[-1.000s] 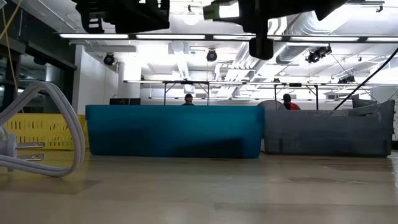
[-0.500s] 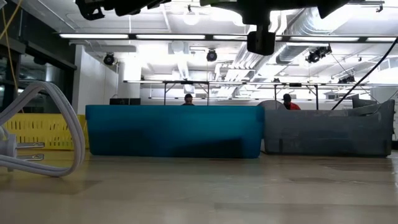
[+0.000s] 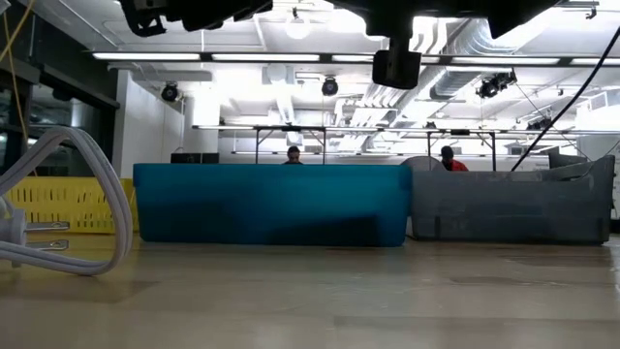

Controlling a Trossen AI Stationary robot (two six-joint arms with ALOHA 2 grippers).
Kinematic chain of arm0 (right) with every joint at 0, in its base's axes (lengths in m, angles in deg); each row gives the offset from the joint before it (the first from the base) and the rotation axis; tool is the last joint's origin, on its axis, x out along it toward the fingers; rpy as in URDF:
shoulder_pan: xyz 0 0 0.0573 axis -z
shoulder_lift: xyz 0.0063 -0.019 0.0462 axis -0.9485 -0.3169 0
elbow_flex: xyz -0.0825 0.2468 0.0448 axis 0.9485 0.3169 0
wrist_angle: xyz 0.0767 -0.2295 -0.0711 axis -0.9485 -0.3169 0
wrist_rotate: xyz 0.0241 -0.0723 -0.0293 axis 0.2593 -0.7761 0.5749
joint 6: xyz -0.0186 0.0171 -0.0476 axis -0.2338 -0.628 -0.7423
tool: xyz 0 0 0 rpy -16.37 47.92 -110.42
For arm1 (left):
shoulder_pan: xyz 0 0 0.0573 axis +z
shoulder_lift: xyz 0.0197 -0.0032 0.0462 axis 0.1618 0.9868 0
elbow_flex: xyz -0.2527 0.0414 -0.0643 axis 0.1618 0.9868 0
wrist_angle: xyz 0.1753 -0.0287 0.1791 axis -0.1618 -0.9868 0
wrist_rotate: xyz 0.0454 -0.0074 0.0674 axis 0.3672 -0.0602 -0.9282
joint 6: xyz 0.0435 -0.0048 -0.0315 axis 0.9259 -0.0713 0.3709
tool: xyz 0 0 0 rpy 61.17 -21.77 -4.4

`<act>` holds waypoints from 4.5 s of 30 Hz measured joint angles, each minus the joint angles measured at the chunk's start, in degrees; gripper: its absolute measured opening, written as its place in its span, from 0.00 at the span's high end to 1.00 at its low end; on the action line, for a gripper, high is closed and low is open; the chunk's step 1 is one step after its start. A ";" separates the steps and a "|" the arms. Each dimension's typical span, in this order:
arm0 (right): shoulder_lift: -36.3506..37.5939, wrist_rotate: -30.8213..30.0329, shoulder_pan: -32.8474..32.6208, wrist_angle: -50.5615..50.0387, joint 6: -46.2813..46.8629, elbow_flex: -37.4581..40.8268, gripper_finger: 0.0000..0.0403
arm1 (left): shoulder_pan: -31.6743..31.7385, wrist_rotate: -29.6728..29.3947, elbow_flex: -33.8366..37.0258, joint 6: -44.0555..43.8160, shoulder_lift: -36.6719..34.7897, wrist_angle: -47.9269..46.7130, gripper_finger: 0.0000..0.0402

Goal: Pick & Place School Supplies
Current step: Put the green eraser into the yellow bin

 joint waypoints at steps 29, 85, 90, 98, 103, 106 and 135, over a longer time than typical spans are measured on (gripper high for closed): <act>0.00 4.53 -1.67 0.22 0.00 0.00 0.80 | -0.96 4.10 0.00 -12.08 7.55 13.80 0.73; 0.04 3.30 -4.07 0.05 -0.07 0.00 0.80 | -0.26 19.51 -2.43 -26.15 17.72 28.99 0.73; 0.04 3.31 -4.01 0.06 -0.26 0.00 0.80 | -0.28 18.03 -2.43 -25.73 17.69 28.99 0.73; 0.04 4.62 -2.24 0.09 -1.51 0.00 0.80 | -0.28 18.03 -2.40 -25.52 17.69 28.99 0.73; 0.04 6.34 -0.94 0.11 -1.55 0.00 0.80 | -0.28 18.03 -2.40 -25.57 17.69 28.97 0.73; 0.04 6.97 -0.48 0.11 -1.99 0.00 0.80 | -0.28 18.03 -2.40 -25.59 17.69 28.99 0.73; 0.04 10.79 3.61 0.91 -6.05 0.02 0.80 | -0.33 15.65 -2.36 -25.68 17.67 28.95 0.73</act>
